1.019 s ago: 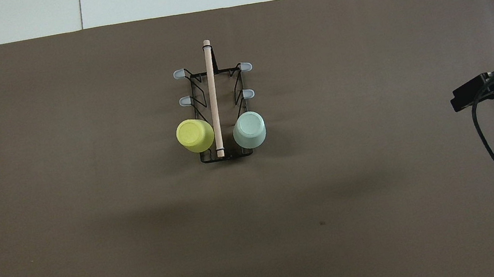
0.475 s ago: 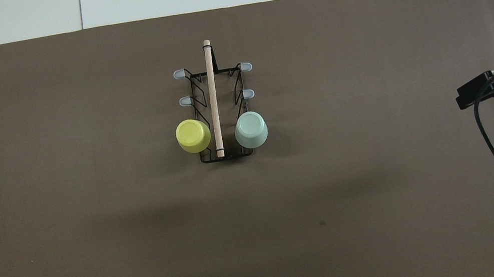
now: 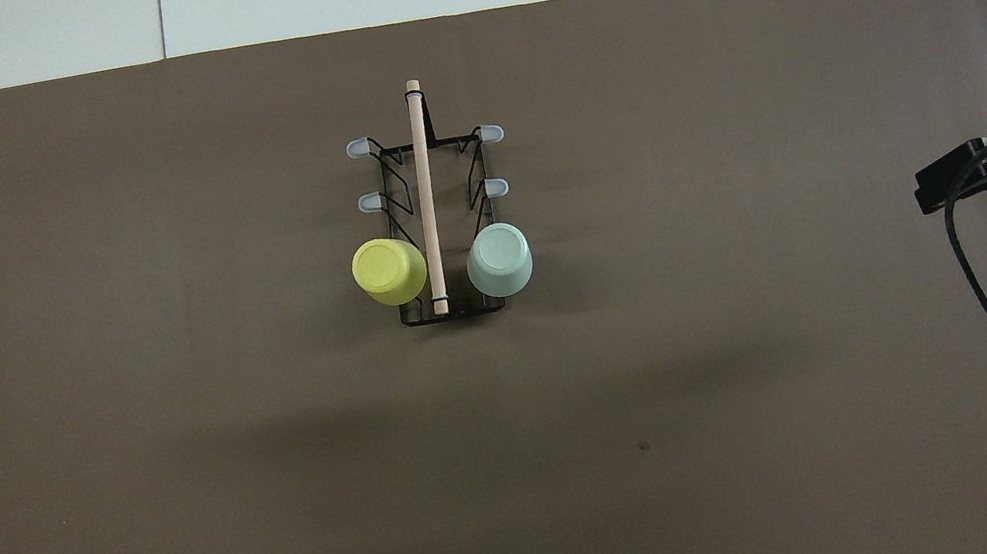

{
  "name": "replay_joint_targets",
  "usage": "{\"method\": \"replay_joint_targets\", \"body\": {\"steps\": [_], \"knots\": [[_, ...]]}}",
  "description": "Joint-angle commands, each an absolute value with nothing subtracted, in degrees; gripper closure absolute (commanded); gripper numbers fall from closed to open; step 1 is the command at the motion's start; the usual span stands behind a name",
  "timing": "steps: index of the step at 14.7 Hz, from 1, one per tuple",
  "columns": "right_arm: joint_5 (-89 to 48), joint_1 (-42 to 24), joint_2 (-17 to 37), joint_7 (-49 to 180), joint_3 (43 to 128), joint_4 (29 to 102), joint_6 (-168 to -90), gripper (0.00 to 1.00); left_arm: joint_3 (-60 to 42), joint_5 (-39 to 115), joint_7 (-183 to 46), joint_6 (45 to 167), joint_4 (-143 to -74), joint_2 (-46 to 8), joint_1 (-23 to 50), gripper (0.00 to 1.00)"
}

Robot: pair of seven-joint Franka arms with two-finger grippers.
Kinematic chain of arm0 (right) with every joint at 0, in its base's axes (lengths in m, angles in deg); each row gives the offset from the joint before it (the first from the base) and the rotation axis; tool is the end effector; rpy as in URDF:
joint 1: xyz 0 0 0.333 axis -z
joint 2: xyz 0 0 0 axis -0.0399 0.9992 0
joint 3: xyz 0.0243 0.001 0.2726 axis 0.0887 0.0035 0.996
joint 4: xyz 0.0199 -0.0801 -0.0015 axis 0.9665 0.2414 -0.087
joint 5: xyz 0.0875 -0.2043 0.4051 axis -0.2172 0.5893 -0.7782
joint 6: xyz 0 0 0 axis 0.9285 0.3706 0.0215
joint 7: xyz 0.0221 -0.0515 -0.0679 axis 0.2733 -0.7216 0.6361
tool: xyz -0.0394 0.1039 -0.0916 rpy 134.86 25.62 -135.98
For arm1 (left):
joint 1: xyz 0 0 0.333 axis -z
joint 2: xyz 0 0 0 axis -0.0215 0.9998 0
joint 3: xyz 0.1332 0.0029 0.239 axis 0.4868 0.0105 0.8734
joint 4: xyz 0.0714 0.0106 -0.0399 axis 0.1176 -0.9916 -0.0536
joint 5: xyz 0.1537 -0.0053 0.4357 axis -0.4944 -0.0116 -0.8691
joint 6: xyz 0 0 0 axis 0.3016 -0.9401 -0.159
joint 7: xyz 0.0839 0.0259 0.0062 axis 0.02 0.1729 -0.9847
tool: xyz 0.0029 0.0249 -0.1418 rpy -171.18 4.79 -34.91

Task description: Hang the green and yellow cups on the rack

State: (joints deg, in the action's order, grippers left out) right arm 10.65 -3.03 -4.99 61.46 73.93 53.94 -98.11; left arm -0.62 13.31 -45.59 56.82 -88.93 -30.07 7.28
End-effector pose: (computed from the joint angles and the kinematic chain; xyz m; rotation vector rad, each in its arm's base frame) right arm 0.6147 0.0082 0.5247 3.1250 0.1327 -0.1408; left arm 0.6202 -0.0053 0.5594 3.1203 -0.2047 0.0219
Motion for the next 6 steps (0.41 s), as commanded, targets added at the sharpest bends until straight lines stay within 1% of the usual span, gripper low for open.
{"method": "replay_joint_targets", "body": {"steps": [1,6], "knots": [[10.97,-3.43,-5.09,60.24,73.91,53.89,-98.79,0.0,-0.87,13.76,-44.83,56.33,-88.7,-30.1,6.68,0.0],[10.97,-3.52,-5.09,60.24,73.91,53.63,-98.79,0.0,-0.88,13.76,-44.74,56.33,-88.7,-30.1,6.68,0.0]]}}
